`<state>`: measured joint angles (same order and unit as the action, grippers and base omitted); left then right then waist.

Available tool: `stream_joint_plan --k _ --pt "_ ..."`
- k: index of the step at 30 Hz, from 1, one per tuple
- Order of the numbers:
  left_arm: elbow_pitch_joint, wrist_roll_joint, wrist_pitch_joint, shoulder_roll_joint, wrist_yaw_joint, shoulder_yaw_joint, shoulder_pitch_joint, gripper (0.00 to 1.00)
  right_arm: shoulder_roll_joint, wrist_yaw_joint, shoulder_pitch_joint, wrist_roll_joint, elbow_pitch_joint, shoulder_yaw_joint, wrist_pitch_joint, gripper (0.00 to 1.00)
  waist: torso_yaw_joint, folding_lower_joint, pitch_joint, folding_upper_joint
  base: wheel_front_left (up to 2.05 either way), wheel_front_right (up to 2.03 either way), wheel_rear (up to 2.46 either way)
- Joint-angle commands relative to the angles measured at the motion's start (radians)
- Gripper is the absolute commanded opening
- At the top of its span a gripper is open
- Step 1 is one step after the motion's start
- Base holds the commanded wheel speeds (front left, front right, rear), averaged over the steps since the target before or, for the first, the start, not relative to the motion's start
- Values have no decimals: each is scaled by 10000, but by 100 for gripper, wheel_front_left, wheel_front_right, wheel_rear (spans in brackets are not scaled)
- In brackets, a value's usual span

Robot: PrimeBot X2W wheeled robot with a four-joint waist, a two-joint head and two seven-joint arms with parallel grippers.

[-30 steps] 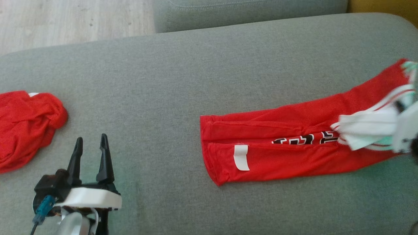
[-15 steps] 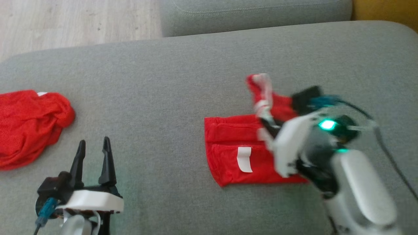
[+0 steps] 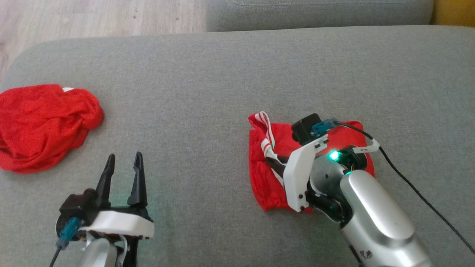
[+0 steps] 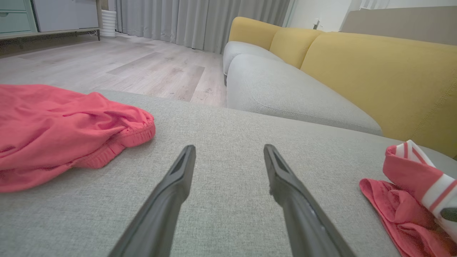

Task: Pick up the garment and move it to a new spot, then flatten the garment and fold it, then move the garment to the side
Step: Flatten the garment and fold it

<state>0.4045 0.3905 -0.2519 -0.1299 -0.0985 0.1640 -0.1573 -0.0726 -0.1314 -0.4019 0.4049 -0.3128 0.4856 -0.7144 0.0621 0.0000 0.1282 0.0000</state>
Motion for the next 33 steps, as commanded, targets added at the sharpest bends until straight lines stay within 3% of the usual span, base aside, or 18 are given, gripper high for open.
stream_joint_plan --k 1,7,10,14,20,26,33 --pt "-243 -37 -75 -104 -37 -274 -394 100 220 7 -487 126 330 128 278 100 -15 0 16 0 0 0 0" --pt "-172 20 -87 -154 -20 -414 -315 100 222 7 -660 1623 1095 -204 1530 100 -183 0 -111 0 0 0 0" --pt "-195 39 -91 -202 1 -523 -219 100 101 7 -625 1142 1795 -935 1915 100 -303 0 -228 0 0 0 0" --pt "-272 59 -95 -262 35 -682 -48 100 -623 7 -12 208 2589 -2340 2113 100 -462 0 -364 0 0 0 0" --pt "-549 -21 -97 -256 67 -916 253 100 -1324 7 1472 -981 3261 -3875 3469 100 -721 0 -630 0 0 0 0" --pt "-823 -173 -98 -121 95 -1136 645 100 -1446 7 2983 -1303 3094 -4424 5313 100 -1052 0 -988 0 0 0 0" --pt "-1005 -314 -98 -66 123 -1385 1052 100 -1360 7 3750 -1341 2556 -4366 6024 100 -1429 0 -1251 0 0 0 0"
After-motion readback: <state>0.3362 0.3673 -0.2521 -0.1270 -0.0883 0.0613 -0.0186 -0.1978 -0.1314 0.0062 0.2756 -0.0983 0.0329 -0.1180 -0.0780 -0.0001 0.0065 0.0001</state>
